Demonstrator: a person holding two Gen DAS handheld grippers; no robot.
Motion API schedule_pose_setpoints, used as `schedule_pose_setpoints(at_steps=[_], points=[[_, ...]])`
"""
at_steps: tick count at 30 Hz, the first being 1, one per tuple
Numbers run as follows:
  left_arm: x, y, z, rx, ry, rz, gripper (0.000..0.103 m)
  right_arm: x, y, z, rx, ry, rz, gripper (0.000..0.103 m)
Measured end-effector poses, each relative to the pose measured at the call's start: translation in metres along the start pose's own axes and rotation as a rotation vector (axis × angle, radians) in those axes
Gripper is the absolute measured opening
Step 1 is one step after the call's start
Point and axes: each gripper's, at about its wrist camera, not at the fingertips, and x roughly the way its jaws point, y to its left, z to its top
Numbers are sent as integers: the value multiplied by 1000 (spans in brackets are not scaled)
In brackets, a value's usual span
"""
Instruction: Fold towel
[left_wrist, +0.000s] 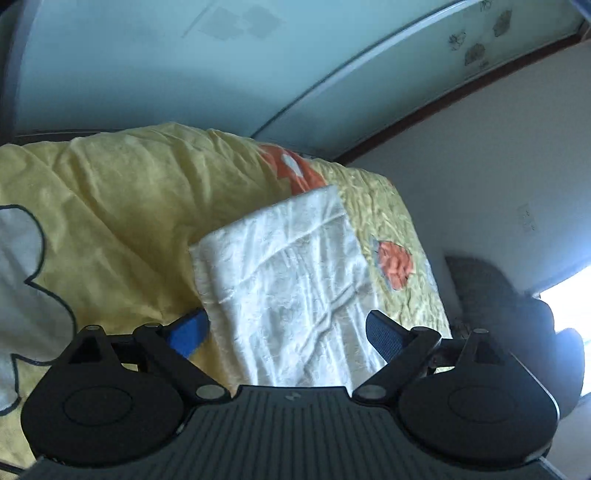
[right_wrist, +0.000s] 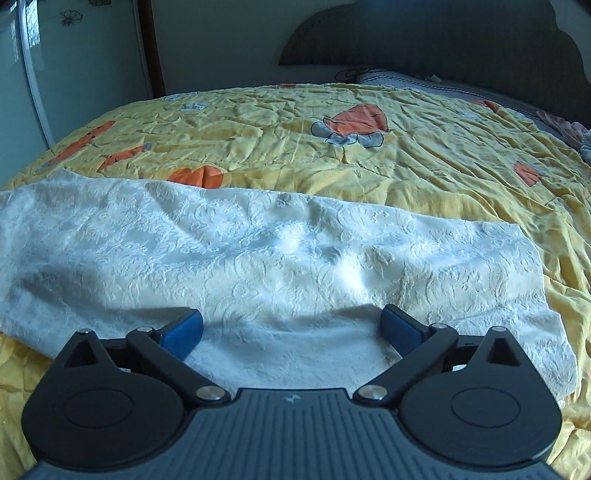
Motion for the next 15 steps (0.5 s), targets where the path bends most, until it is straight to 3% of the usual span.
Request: schedule_pose_setpoints(at_steps=[3,6,11,15], points=[[7,10,1,-12,34,36,92,0,1,1,1,3,-5,103],[3,23,0,-32,28,-7,93,1,1,2,1,4,-5,103],[14,20,9,-33,20,-17,89,0,0,-1,-2,-16,1,103],[22,27,16,-51,27,-119,87,-3,-1,-5,1,-45,5,103]])
